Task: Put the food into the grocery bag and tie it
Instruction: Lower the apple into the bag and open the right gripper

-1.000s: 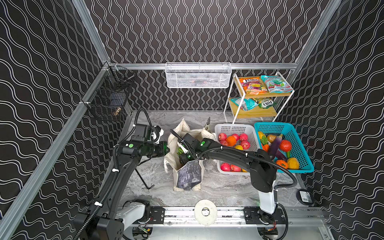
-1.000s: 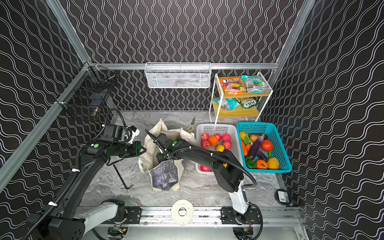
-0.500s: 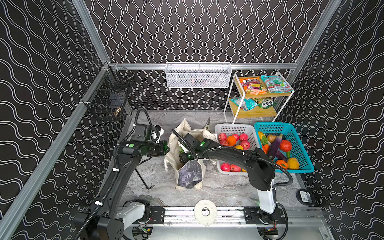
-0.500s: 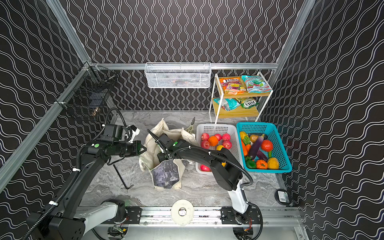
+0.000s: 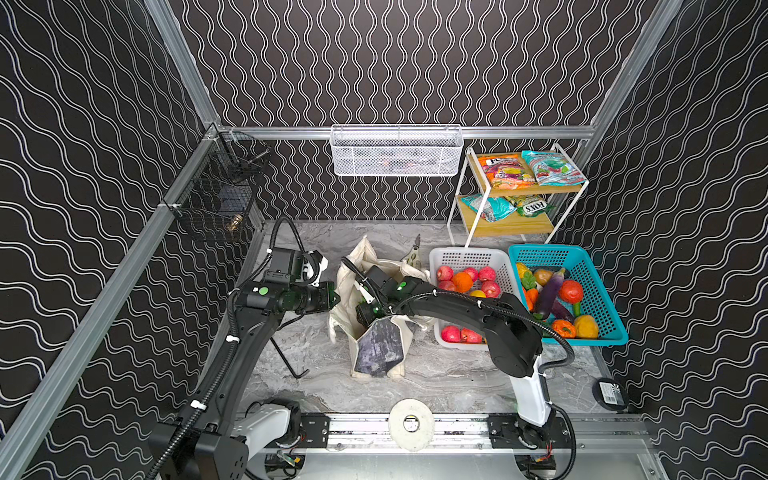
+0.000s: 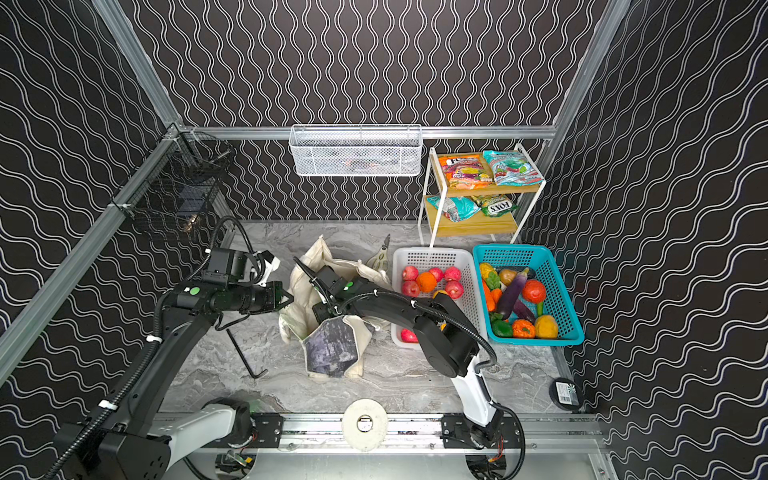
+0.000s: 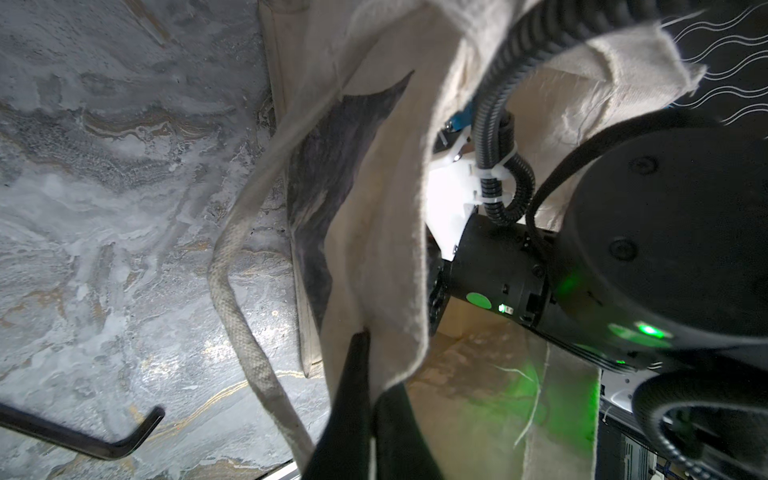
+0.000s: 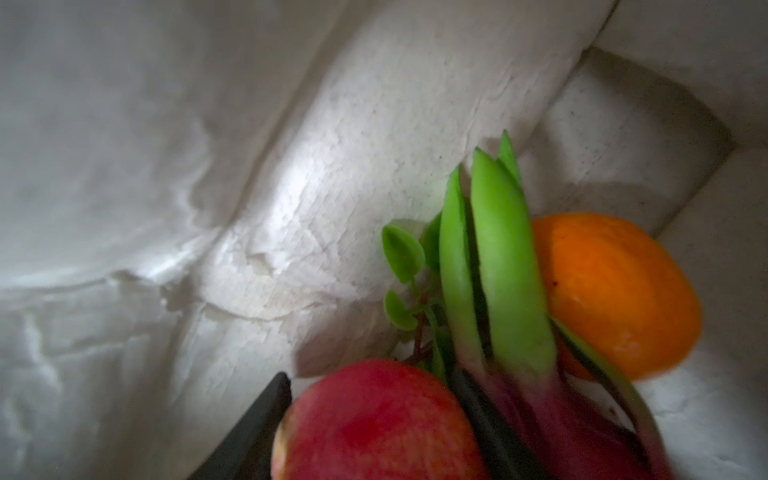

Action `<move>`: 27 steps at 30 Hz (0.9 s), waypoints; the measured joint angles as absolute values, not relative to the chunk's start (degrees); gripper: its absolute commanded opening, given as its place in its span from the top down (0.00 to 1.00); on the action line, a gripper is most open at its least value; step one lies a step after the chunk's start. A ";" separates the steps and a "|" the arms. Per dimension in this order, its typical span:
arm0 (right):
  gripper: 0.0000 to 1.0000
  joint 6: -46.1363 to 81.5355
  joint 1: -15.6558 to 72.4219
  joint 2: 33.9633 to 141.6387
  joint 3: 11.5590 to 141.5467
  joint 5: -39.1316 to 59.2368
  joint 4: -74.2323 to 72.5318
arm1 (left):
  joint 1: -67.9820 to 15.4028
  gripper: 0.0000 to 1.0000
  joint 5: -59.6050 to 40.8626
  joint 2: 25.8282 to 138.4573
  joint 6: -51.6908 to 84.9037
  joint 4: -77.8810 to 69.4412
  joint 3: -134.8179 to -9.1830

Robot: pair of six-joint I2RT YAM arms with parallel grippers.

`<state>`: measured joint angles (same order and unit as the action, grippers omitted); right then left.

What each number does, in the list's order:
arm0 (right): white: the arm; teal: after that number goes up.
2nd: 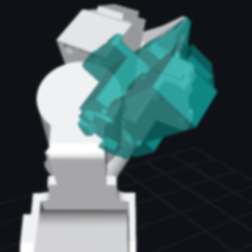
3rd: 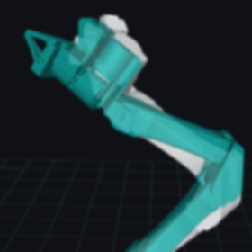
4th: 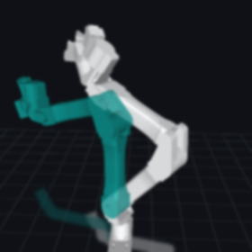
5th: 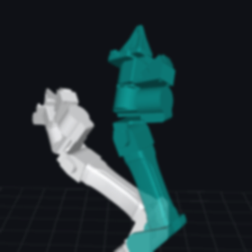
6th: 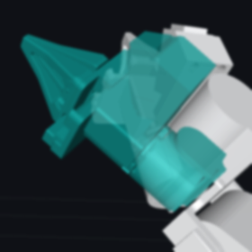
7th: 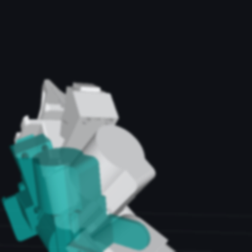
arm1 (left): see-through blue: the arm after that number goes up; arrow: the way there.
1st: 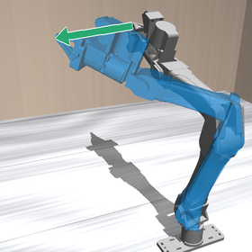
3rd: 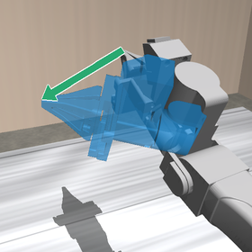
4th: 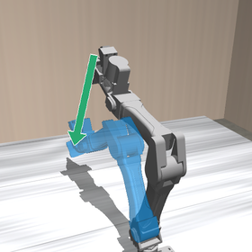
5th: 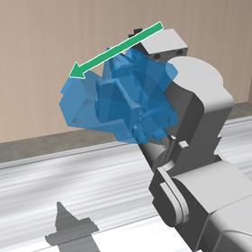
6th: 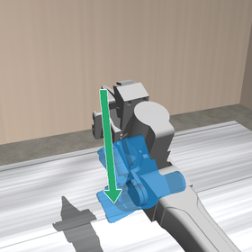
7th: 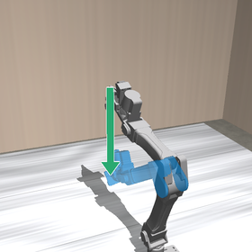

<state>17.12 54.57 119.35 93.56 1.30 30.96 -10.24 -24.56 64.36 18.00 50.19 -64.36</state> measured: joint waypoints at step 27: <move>0.01 17.89 54.08 117.62 97.62 -4.05 39.13 | -10.24 1.00 -24.86 65.04 17.82 48.71 -63.68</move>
<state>17.89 54.08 117.62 97.62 -4.05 39.13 -10.24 -24.86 65.04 17.82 48.71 -63.68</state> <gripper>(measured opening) 0.988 0.058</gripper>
